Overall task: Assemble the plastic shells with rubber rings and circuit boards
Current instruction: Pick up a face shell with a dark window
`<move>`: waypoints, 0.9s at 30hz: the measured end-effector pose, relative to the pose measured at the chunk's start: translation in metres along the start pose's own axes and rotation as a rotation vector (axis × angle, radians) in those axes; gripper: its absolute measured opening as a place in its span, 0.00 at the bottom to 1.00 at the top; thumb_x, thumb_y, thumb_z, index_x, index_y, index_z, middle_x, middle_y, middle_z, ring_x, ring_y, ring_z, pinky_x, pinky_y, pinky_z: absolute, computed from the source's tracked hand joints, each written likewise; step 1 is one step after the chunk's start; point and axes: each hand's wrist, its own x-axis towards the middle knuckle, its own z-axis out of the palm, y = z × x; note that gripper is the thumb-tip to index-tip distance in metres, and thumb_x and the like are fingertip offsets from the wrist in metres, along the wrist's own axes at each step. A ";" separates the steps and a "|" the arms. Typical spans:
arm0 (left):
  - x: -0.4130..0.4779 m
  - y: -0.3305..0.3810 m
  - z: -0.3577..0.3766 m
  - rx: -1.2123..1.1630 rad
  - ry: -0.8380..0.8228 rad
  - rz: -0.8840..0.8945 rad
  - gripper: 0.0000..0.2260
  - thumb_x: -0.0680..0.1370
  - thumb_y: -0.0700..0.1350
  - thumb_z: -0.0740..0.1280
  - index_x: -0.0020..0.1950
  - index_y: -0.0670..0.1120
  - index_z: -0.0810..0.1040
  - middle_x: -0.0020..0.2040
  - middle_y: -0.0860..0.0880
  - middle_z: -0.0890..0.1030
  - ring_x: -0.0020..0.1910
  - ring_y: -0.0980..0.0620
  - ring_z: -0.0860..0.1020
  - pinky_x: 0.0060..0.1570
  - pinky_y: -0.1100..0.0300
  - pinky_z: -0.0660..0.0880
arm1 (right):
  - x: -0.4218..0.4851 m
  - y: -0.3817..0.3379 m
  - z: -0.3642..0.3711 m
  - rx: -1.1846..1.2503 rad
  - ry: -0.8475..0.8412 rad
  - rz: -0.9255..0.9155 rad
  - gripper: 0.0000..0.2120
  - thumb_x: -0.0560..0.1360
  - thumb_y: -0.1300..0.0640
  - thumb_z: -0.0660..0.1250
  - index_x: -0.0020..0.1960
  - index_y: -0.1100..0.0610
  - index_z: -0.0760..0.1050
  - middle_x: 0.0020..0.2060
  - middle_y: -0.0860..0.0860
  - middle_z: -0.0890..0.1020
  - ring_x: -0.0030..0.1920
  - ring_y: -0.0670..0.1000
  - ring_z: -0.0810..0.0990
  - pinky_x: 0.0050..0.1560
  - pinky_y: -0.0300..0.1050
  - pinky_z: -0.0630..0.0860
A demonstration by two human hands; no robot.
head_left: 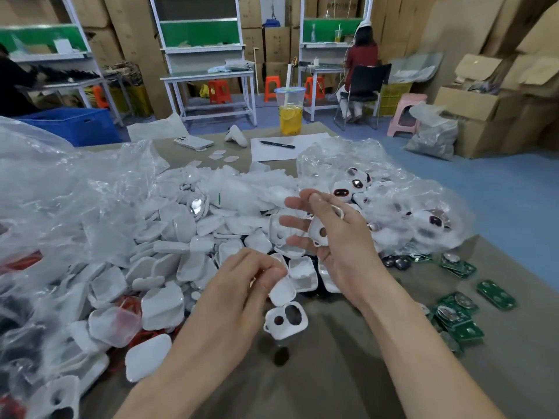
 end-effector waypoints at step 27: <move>-0.007 -0.041 -0.064 0.335 -0.470 -0.063 0.17 0.71 0.73 0.62 0.53 0.68 0.78 0.49 0.67 0.77 0.51 0.64 0.75 0.47 0.68 0.69 | 0.001 0.025 0.001 -0.149 -0.105 0.044 0.09 0.80 0.65 0.65 0.57 0.56 0.78 0.47 0.54 0.86 0.45 0.52 0.86 0.41 0.40 0.81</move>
